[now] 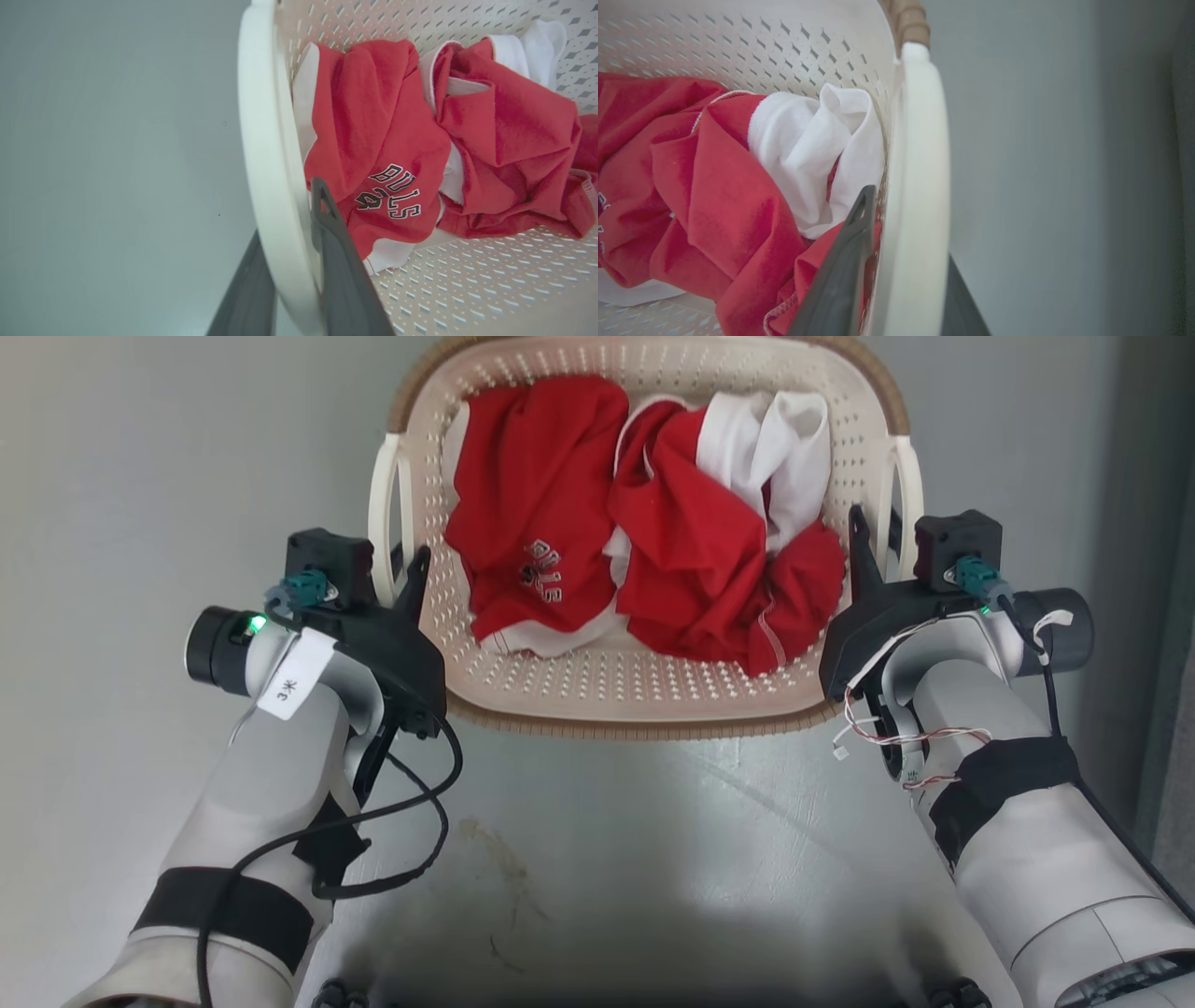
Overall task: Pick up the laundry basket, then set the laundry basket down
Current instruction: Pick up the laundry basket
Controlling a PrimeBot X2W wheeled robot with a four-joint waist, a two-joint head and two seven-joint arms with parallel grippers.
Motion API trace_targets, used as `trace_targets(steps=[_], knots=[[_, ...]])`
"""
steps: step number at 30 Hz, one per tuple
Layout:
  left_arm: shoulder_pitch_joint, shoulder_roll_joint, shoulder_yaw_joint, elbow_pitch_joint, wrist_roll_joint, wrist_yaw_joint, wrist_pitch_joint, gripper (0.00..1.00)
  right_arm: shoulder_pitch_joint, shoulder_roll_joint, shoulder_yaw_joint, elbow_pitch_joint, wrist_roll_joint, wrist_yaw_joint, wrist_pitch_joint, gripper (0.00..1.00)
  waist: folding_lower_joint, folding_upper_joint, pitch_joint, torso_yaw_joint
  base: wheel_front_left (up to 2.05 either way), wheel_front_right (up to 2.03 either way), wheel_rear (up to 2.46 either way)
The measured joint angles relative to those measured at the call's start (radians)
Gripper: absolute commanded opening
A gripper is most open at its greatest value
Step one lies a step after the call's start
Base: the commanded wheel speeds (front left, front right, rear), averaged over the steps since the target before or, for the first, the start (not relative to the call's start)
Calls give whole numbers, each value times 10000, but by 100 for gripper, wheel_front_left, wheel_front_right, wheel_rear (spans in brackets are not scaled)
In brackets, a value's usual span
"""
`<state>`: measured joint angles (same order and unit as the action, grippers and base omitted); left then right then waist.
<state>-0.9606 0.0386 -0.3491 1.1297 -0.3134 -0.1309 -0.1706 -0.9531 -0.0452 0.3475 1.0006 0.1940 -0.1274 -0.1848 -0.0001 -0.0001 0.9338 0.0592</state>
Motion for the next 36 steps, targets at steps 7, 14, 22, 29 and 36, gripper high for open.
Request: trace_targets(steps=[7,14,22,29,36], knots=[[2,-50,-198,410,-54,-10,102,0,-12,19,311,391,282,0,180,0,0,0,-357,-47,0,0,0],[6,-94,-401,738,-128,-12,339,0,-45,23,704,706,811,0,616,0,0,0,-871,-107,0,0,0],[54,-132,-560,991,-410,-13,640,0,-46,29,1108,949,1262,0,1060,0,0,1,-1583,-157,0,0,0],[289,-165,-679,1172,-625,-13,970,0,-13,40,1530,1131,1735,2,1662,0,0,0,-2261,-178,0,0,0],[506,-174,-748,1250,-790,-13,1198,0,40,54,1866,1225,2057,2,2042,0,1,1,-2802,-223,0,0,0]])
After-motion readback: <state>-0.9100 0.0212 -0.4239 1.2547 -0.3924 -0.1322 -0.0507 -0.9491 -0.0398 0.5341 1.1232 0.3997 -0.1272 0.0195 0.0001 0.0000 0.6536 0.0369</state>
